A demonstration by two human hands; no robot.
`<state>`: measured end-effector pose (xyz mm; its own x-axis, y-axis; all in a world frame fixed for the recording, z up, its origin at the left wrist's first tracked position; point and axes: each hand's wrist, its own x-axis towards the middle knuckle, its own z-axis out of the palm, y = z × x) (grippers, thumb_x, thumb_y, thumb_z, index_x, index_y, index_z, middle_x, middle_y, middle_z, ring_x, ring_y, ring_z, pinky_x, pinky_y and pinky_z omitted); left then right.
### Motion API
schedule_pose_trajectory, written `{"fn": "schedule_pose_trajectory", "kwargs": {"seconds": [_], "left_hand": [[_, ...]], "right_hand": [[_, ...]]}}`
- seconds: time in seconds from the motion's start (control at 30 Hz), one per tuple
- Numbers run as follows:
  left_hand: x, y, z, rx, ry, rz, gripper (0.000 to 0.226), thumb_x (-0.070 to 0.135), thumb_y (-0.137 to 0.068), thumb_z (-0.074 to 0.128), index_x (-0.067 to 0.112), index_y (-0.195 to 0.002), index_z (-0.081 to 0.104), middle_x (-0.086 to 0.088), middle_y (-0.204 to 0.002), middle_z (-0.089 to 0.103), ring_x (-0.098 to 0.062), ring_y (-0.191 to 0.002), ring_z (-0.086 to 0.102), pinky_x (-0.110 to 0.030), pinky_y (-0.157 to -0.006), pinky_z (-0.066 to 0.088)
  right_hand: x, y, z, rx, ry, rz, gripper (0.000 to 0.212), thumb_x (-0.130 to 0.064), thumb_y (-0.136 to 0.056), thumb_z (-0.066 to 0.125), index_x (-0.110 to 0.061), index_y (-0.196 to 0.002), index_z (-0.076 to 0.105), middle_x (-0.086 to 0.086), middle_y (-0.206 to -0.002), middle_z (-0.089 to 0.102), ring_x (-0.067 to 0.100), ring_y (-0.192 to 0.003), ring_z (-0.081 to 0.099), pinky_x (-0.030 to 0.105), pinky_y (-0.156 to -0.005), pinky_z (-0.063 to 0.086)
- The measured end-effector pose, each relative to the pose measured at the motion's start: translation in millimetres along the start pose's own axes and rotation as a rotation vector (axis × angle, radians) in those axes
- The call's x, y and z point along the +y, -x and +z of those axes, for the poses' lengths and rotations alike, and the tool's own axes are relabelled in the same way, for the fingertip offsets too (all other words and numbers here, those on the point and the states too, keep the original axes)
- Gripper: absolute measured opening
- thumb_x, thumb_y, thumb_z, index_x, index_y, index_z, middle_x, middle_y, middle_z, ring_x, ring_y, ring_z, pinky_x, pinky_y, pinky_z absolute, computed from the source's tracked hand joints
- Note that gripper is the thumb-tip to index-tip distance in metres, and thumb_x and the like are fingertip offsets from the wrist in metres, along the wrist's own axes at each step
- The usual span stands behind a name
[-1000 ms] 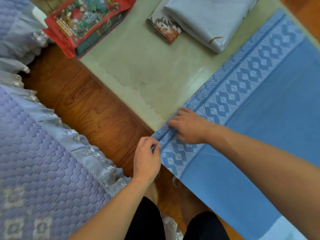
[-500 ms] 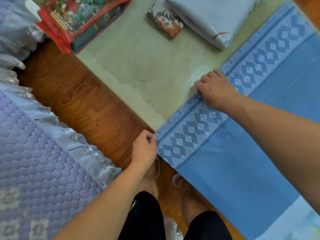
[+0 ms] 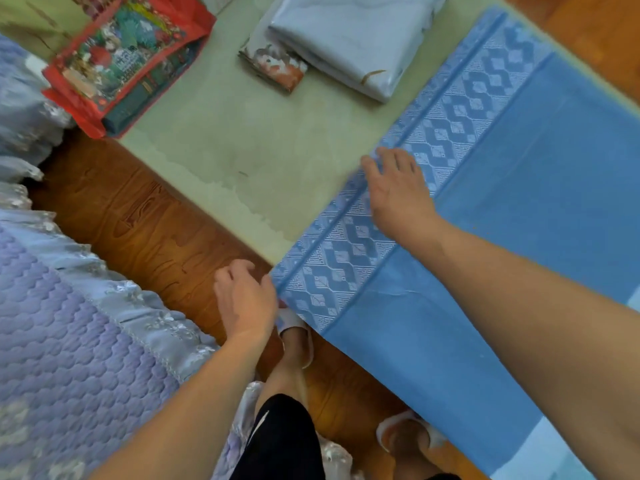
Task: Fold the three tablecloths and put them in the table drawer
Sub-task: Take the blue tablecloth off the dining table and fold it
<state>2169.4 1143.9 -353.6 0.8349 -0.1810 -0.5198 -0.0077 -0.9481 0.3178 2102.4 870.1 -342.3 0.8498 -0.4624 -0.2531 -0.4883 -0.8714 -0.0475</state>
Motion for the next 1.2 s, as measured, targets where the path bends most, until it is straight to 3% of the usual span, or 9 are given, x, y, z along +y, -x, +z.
{"fn": "schedule_pose_trajectory", "kwargs": {"seconds": [0.1,0.27,0.4,0.53,0.67,0.77,0.9,1.07,1.2], "left_hand": [[31.0,50.7,14.8,0.072,-0.104,0.238,0.034,0.018,-0.091,0.063,0.011,-0.124,0.058,-0.015,-0.134,0.047,-0.035,-0.124,0.044,-0.047,-0.105,0.042],[100.2,169.4,102.9,-0.209,-0.242,0.577,0.052,0.019,-0.093,0.062,0.016,-0.144,0.053,-0.014,-0.153,0.039,-0.036,-0.139,0.036,-0.048,-0.114,0.035],[139.2,252.2,184.4,-0.368,-0.357,0.605,0.067,0.039,-0.101,0.053,0.028,-0.161,0.025,-0.014,-0.167,0.015,-0.038,-0.15,0.018,-0.044,-0.124,0.021],[154.5,279.2,240.8,-0.46,-0.59,0.464,0.077,0.066,-0.095,0.048,0.046,-0.159,0.01,-0.01,-0.169,-0.013,-0.046,-0.152,-0.008,-0.054,-0.125,0.016],[178.8,289.5,251.1,-0.446,-0.615,0.331,0.068,0.061,-0.092,0.055,0.041,-0.15,0.024,-0.013,-0.163,-0.005,-0.049,-0.148,-0.003,-0.059,-0.118,0.029],[205.9,301.7,264.0,-0.289,-0.651,0.286,0.061,0.055,-0.093,0.055,0.03,-0.143,0.031,-0.018,-0.158,0.009,-0.046,-0.148,0.008,-0.059,-0.114,0.031],[269.9,350.6,314.6,-0.302,-0.509,0.458,0.083,0.058,-0.095,0.054,0.034,-0.158,0.005,-0.01,-0.167,-0.017,-0.04,-0.154,-0.007,-0.061,-0.117,0.022],[330.1,394.5,378.4,-0.438,-0.467,0.285,0.113,0.073,-0.084,0.06,0.04,-0.155,-0.022,-0.007,-0.162,-0.034,-0.046,-0.148,-0.028,-0.078,-0.111,0.017],[334.3,390.7,393.9,-0.406,-0.559,0.193,0.126,0.074,-0.076,0.069,0.041,-0.154,-0.024,-0.007,-0.161,-0.037,-0.045,-0.147,-0.031,-0.079,-0.11,0.016]], "right_hand": [[36.4,63.5,-2.2,-0.052,-0.158,0.142,0.065,-0.005,-0.08,0.061,-0.008,-0.143,0.046,0.02,-0.149,0.04,0.042,-0.131,0.04,0.048,-0.108,0.033],[166.6,224.9,4.7,-0.214,-0.227,0.364,0.062,-0.011,-0.089,0.053,-0.013,-0.149,0.04,0.017,-0.156,0.031,0.04,-0.138,0.034,0.046,-0.112,0.034],[276.2,358.2,18.9,-0.385,-0.179,0.408,0.063,-0.015,-0.095,0.046,-0.019,-0.155,0.026,0.013,-0.161,0.018,0.038,-0.14,0.028,0.045,-0.112,0.034],[363.2,429.2,41.2,-0.523,-0.141,0.428,0.068,-0.018,-0.098,0.047,-0.025,-0.157,0.016,0.008,-0.165,0.004,0.036,-0.146,0.019,0.047,-0.114,0.033],[412.1,433.1,53.0,-0.497,-0.12,0.385,0.068,-0.023,-0.098,0.049,-0.025,-0.157,0.016,0.006,-0.167,0.0,0.034,-0.149,0.011,0.046,-0.116,0.031],[435.6,403.4,57.6,-0.38,-0.106,0.323,0.065,-0.028,-0.1,0.047,-0.023,-0.157,0.018,0.009,-0.167,0.001,0.033,-0.15,0.008,0.046,-0.115,0.029],[467.1,375.2,64.7,-0.33,-0.081,0.278,0.061,-0.026,-0.099,0.047,-0.022,-0.154,0.023,0.011,-0.166,0.004,0.035,-0.149,0.011,0.047,-0.117,0.023],[518.0,337.3,60.5,-0.204,0.009,-0.007,0.06,-0.034,-0.103,0.044,-0.02,-0.158,0.024,0.012,-0.168,0.007,0.037,-0.154,0.005,0.052,-0.122,0.013],[601.5,295.8,62.8,-0.218,0.111,-0.172,0.076,-0.059,-0.095,0.006,-0.022,-0.161,0.008,0.008,-0.169,-0.002,0.032,-0.155,-0.004,0.05,-0.123,0.002]]}}
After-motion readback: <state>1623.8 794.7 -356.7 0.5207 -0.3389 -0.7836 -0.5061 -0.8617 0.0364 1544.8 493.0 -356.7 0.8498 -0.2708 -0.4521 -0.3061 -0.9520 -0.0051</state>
